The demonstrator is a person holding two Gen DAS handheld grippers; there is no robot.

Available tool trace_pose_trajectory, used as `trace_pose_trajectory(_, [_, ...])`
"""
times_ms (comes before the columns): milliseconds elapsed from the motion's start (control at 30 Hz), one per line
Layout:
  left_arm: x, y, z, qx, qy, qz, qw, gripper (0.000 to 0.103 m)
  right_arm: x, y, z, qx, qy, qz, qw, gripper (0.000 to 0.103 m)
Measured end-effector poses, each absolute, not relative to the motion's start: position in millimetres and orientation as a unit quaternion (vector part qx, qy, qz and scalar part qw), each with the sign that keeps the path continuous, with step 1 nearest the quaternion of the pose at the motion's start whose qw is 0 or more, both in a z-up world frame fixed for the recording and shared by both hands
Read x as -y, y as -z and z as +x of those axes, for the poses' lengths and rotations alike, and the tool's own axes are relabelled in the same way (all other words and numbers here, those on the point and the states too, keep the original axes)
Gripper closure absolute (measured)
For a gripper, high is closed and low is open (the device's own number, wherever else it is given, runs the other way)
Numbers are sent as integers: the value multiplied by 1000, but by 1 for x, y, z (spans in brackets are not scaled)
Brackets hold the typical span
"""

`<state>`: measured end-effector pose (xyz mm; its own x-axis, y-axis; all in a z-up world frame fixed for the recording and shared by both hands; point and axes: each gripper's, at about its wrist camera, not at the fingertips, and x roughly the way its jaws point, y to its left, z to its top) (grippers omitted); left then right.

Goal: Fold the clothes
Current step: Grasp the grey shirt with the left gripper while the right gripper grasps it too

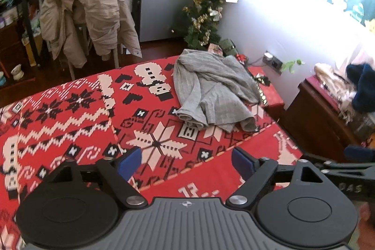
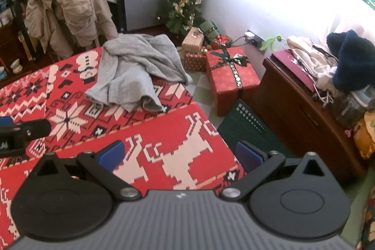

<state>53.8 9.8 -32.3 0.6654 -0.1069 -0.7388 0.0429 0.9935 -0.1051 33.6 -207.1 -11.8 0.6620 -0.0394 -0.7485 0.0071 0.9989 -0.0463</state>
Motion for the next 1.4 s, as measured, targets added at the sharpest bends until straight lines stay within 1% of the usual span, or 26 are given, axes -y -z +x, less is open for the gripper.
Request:
trace_pose_trajectory(33, [-9,35,62,-410,39,-30,911,29,208,13,36,-405,12,-19,914,3])
trace_pose_trajectory(67, [-9,39,70,-413,38,-25,909,31,208,14,40,-401,8,-18,916,6])
trace_pose_trajectory(100, [-9,42,76,-418,39,-25,907,32,209,16,45,-400,1,-16,917,12])
trace_pose_trajectory(133, [-10,45,84,-421,40,-27,906,38,209,17,51,-400,-5,-11,916,13])
trace_pose_trajectory(167, [-10,47,93,-423,43,-30,905,41,210,18,57,-401,-10,-7,916,16])
trace_pose_trajectory(267, [-10,53,119,-427,48,-34,902,41,214,23,78,-396,-16,2,918,20])
trace_pose_trajectory(433, [-1,65,168,-424,56,-19,904,41,223,37,128,-390,-17,11,921,21])
trace_pose_trajectory(600, [6,84,224,-431,57,-18,900,41,227,65,185,-395,-16,-2,919,25])
trace_pose_trajectory(667, [7,91,244,-432,50,-23,900,40,229,78,209,-401,-23,0,916,26])
trace_pose_trajectory(833, [9,112,291,-463,62,-23,884,38,233,110,262,-419,-39,5,907,26])
trace_pose_trajectory(867, [8,113,295,-463,63,-22,884,33,233,115,270,-419,-43,3,907,26])
trace_pose_trajectory(933, [8,116,303,-462,65,-22,884,30,231,124,283,-418,-52,0,907,26])
trace_pose_trajectory(1033, [11,115,303,-453,80,-15,888,39,227,133,297,-411,-63,-5,909,26])
trace_pose_trajectory(1067, [11,114,302,-452,85,-18,888,46,225,136,301,-409,-67,-7,910,26])
trace_pose_trajectory(1100, [12,113,301,-452,90,-24,887,54,224,138,305,-407,-71,-6,911,32])
trace_pose_trajectory(1133, [14,111,299,-450,89,-23,888,66,224,138,308,-406,-74,1,911,39])
trace_pose_trajectory(1167, [17,109,297,-447,86,-19,890,75,223,138,311,-407,-77,10,910,59])
trace_pose_trajectory(1200, [21,106,294,-442,82,-9,893,79,223,138,313,-408,-80,19,909,75])
trace_pose_trajectory(1233, [25,104,292,-439,78,-1,895,82,221,136,314,-407,-78,23,910,80])
trace_pose_trajectory(1267, [28,102,291,-438,74,3,896,84,219,133,313,-404,-71,22,912,90])
trace_pose_trajectory(1400, [26,89,279,-432,54,-6,900,87,214,115,304,-391,-69,35,917,92])
